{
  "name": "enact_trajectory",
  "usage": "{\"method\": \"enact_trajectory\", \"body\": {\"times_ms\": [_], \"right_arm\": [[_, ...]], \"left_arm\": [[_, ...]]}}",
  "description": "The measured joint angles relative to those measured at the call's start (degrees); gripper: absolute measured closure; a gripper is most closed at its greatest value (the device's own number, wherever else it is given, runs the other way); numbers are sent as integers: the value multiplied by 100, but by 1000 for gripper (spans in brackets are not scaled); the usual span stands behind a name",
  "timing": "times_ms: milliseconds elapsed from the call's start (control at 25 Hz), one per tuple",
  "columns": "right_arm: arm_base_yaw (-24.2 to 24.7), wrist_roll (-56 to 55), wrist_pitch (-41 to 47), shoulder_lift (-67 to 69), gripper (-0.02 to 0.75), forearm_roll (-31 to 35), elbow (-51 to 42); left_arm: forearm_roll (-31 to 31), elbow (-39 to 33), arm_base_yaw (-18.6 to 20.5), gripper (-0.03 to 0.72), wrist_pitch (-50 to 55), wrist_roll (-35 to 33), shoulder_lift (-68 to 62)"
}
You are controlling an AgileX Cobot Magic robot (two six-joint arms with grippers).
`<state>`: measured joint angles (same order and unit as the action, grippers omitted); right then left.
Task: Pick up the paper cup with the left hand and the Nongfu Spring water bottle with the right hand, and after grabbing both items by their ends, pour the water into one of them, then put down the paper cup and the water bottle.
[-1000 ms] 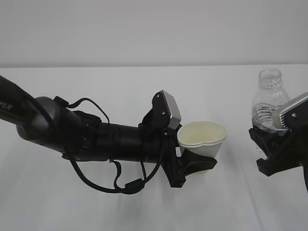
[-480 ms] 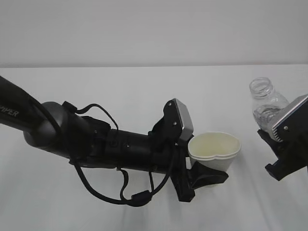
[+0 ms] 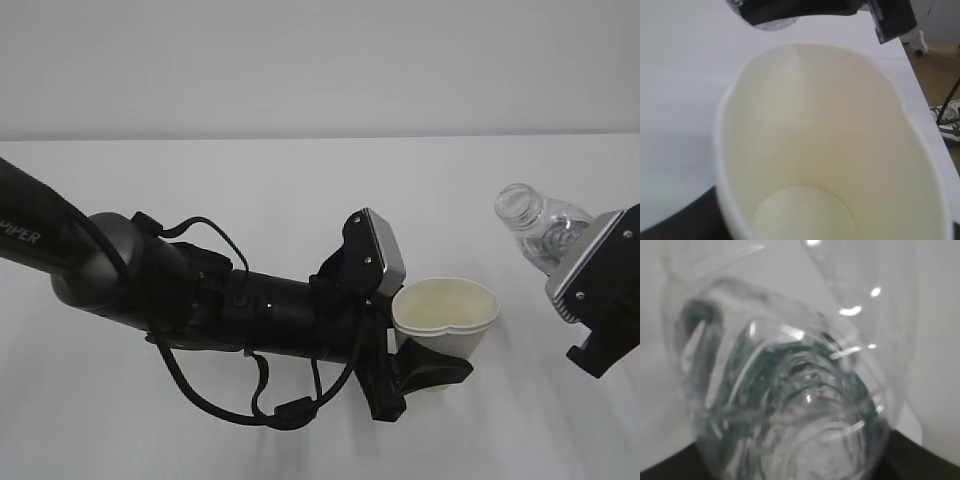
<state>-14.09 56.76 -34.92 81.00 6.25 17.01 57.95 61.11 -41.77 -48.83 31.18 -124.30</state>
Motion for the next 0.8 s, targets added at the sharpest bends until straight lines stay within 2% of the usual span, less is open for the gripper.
{"method": "enact_trajectory", "body": {"times_ms": [320, 800], "right_arm": [[0, 725, -341, 0, 341, 351, 0], [0, 1356, -420, 11, 341, 374, 0]], "left_arm": [[-13, 0, 0, 263, 0, 0, 0], [-23, 0, 0, 263, -94, 0, 0]]}}
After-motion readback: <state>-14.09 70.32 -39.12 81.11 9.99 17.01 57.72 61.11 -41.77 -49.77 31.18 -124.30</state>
